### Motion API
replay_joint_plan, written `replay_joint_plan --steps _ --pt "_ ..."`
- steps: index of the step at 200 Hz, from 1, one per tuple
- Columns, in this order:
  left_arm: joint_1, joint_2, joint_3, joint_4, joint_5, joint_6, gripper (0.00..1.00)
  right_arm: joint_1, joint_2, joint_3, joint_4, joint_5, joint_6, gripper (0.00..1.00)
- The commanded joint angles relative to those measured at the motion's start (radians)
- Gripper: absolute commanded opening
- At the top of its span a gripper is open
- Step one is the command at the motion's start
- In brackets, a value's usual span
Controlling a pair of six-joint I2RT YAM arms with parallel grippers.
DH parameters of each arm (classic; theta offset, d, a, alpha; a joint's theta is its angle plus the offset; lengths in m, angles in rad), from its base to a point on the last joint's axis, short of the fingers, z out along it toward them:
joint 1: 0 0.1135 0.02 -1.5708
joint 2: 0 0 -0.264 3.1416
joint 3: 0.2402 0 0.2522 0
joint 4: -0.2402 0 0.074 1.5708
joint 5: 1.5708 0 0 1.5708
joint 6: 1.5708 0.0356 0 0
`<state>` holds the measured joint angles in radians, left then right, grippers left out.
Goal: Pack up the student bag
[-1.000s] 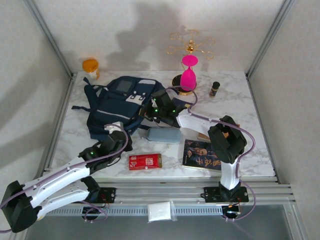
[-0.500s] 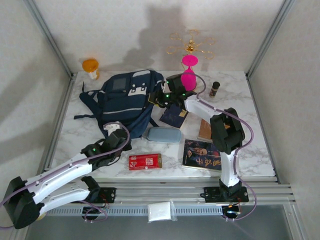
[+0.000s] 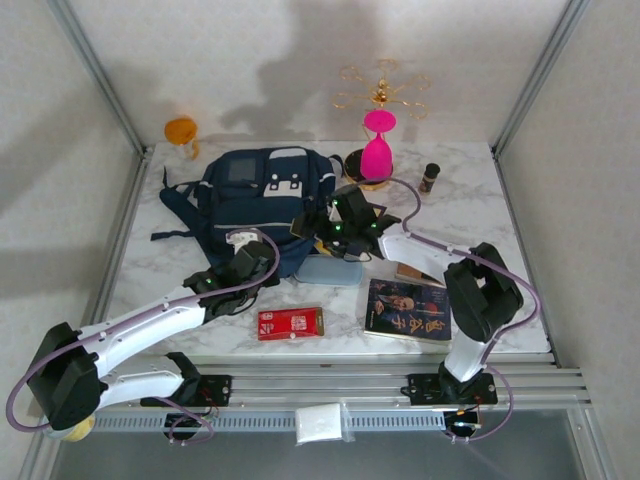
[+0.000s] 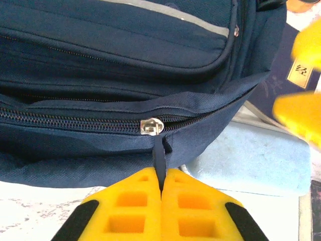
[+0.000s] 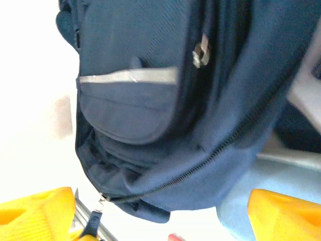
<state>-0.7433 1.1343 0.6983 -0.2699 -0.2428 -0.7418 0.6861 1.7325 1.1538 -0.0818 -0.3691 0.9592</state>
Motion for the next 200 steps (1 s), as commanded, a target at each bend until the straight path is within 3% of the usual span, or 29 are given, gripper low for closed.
replay_joint_plan --steps 1,45,69,82,99,136,162,200 --pt "0.004 -0.020 0.023 0.065 0.006 0.015 0.00 0.004 -0.015 -0.059 0.124 0.014 0.169 0.92" --pt "0.004 -0.027 -0.012 0.094 0.028 0.036 0.00 0.067 0.111 0.013 0.212 0.088 0.305 0.93" --pt "0.004 -0.037 -0.028 0.092 0.038 0.047 0.00 0.093 0.187 0.088 0.198 0.139 0.304 0.86" --pt "0.004 -0.051 -0.028 0.074 0.029 0.048 0.00 0.105 0.223 0.124 0.197 0.161 0.291 0.76" --pt "0.004 -0.082 -0.028 0.026 -0.012 0.038 0.00 0.128 0.254 0.161 0.238 0.166 0.246 0.50" --pt "0.006 -0.164 -0.035 -0.155 -0.156 -0.072 0.00 0.213 0.294 0.276 0.234 0.156 0.137 0.09" --pt "0.005 -0.237 -0.042 -0.208 -0.136 -0.114 0.00 0.226 0.276 0.308 0.168 0.131 0.028 0.00" --pt "-0.001 -0.256 -0.063 -0.140 -0.023 -0.128 0.00 0.100 0.195 0.237 0.126 0.017 -0.118 0.00"
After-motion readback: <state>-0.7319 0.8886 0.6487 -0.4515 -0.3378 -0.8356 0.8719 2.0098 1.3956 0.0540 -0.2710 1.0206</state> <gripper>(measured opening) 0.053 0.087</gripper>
